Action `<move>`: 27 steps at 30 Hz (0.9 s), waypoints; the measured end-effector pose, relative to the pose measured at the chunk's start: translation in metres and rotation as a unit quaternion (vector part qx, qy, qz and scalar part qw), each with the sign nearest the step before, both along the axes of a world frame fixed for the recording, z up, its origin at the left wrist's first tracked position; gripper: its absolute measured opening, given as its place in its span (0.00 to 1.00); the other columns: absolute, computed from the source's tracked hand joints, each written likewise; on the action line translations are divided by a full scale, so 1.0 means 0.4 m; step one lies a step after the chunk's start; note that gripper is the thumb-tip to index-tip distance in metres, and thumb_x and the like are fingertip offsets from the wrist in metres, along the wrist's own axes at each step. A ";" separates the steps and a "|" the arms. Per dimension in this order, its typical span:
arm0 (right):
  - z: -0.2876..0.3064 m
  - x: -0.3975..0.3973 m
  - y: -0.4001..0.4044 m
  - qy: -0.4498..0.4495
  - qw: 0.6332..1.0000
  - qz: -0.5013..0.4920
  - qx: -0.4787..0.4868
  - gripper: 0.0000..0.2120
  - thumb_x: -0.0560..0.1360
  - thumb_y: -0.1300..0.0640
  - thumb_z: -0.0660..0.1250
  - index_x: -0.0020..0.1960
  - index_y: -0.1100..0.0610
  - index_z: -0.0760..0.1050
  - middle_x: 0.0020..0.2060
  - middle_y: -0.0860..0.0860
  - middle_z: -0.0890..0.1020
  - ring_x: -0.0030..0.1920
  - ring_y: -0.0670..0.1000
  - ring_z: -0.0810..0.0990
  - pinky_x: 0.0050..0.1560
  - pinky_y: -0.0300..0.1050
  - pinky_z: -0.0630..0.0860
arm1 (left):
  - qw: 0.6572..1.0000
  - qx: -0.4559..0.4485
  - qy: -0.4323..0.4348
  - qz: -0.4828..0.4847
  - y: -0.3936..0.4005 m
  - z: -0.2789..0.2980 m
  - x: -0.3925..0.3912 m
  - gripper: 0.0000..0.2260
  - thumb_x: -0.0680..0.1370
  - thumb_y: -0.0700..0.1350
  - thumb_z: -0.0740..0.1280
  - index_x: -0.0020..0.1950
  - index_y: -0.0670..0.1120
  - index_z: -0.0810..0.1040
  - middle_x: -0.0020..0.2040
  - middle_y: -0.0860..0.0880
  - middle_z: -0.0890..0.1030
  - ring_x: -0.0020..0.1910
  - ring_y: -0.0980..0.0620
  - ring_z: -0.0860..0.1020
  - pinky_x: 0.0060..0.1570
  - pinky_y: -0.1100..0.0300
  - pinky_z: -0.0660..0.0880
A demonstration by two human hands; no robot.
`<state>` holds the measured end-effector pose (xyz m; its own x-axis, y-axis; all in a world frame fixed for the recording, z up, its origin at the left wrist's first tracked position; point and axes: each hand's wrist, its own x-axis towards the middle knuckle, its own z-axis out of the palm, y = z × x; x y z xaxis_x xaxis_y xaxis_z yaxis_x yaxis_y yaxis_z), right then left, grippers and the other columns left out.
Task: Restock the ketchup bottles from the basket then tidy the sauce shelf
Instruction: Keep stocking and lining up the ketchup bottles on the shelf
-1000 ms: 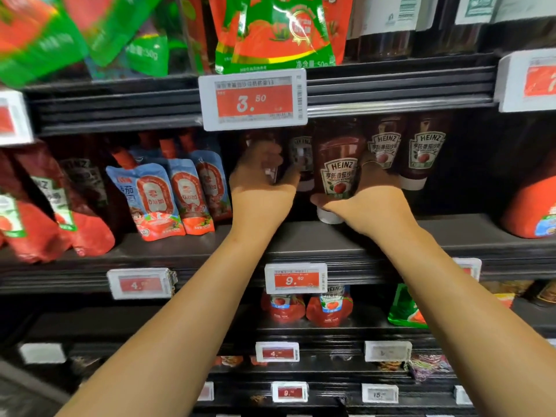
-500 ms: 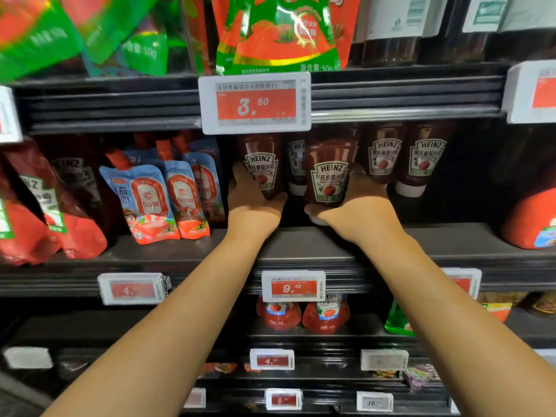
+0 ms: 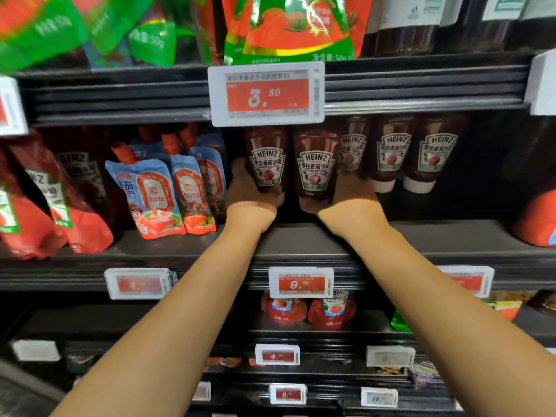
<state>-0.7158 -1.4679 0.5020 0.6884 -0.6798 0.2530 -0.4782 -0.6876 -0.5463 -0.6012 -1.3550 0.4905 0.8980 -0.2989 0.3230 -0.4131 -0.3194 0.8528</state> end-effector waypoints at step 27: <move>-0.018 0.041 -0.013 -0.012 1.000 0.008 0.024 0.37 0.74 0.43 0.73 0.75 0.58 0.63 0.71 0.58 0.74 0.70 0.61 0.72 0.68 0.50 0.70 | 0.998 0.049 0.030 -0.033 0.002 0.003 0.003 0.29 0.78 0.48 0.71 0.75 0.47 0.64 0.70 0.46 0.75 0.68 0.44 0.73 0.56 0.61 0.63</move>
